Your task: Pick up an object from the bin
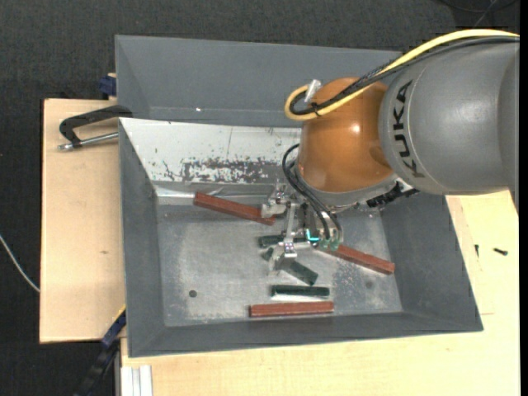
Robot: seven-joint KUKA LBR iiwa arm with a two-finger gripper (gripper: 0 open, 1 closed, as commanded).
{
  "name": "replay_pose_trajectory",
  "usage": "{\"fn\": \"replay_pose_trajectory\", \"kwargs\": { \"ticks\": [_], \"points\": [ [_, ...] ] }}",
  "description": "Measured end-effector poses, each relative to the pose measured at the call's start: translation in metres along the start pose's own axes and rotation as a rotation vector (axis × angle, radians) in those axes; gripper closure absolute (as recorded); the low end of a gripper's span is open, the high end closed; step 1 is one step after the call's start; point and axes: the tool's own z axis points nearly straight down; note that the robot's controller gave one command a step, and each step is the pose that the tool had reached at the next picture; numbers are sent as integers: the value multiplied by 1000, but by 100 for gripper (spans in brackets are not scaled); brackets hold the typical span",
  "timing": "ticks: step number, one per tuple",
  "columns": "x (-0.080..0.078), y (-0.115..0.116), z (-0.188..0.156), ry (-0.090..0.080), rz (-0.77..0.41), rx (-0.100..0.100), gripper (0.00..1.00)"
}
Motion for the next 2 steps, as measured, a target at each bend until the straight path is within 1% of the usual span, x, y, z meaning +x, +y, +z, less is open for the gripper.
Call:
{"fn": "replay_pose_trajectory", "kwargs": {
  "ticks": [1,2],
  "points": [
    [-2,0,-4,-8,1,-1,0],
    [-48,-74,77,-14,-210,-3,100]
  ]
}}
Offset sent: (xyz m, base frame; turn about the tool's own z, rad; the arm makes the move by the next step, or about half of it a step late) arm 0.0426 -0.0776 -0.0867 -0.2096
